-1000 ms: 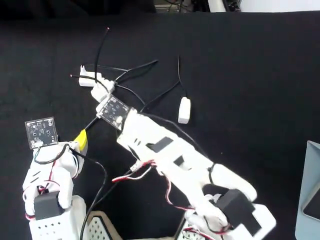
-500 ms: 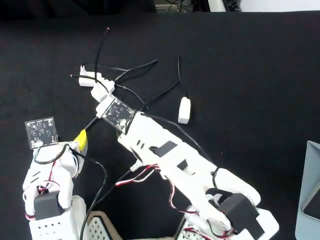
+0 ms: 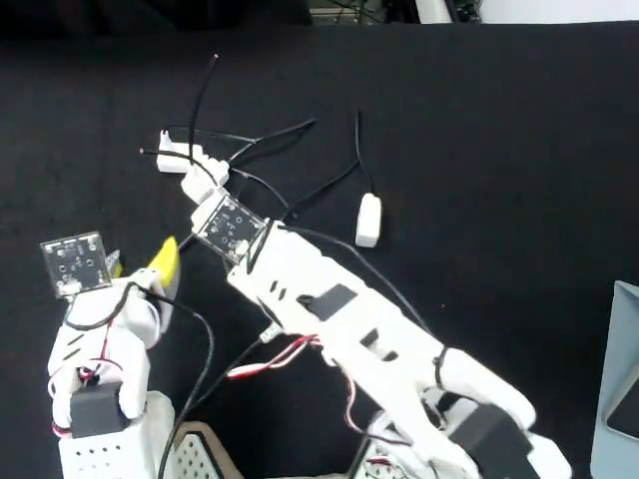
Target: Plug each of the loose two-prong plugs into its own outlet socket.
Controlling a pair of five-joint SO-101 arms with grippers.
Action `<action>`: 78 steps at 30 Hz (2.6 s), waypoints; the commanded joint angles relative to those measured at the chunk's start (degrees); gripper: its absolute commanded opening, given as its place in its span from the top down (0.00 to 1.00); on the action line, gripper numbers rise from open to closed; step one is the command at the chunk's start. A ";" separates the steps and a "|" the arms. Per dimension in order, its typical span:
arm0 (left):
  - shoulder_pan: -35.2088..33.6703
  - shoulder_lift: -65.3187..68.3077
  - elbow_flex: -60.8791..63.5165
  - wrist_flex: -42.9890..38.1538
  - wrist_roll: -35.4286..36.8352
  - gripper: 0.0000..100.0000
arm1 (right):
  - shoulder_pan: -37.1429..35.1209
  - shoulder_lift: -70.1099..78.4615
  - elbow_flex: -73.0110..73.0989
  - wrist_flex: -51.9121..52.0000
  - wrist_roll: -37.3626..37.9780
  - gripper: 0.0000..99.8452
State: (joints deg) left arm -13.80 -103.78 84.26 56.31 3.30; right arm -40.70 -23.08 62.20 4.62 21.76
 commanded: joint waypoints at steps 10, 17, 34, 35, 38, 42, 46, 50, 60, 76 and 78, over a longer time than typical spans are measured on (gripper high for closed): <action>8.57 -0.35 -1.63 -5.19 7.21 0.73 | -4.40 -4.09 -1.10 2.81 -0.18 0.99; 12.18 -0.35 -1.63 -4.84 6.77 0.73 | -4.92 -3.82 -0.13 2.90 -0.18 0.99; 0.40 -0.35 0.84 -4.75 6.15 0.73 | 3.16 -1.63 -0.57 2.90 -0.18 0.99; 0.04 -0.35 0.84 -4.75 6.15 0.73 | 3.08 -0.31 -0.84 2.81 -0.18 0.99; -0.22 -0.35 0.92 -4.66 6.07 0.73 | 2.99 4.79 -2.86 2.73 -0.18 0.99; -0.22 -0.35 0.66 -3.08 5.98 0.73 | 2.90 10.24 -4.97 2.73 -0.18 0.99; -0.22 -0.35 0.84 -2.81 5.71 0.73 | 1.85 10.07 -4.97 2.46 -0.18 0.99; -0.22 -0.35 0.84 -2.81 5.71 0.73 | 1.23 8.31 -4.70 2.46 -0.18 0.99; 0.40 -0.35 0.84 -3.16 5.63 0.73 | 1.41 3.47 -4.35 4.75 -0.18 0.99; -0.22 -0.35 2.51 -2.73 5.54 0.73 | 9.49 8.13 -22.02 48.26 -6.42 0.99; -0.22 -0.35 3.30 -2.81 5.54 0.73 | 9.58 10.15 -22.11 48.44 -6.42 0.99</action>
State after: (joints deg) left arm -13.45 -103.69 86.99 52.44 8.92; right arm -32.09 -14.46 43.38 52.70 15.96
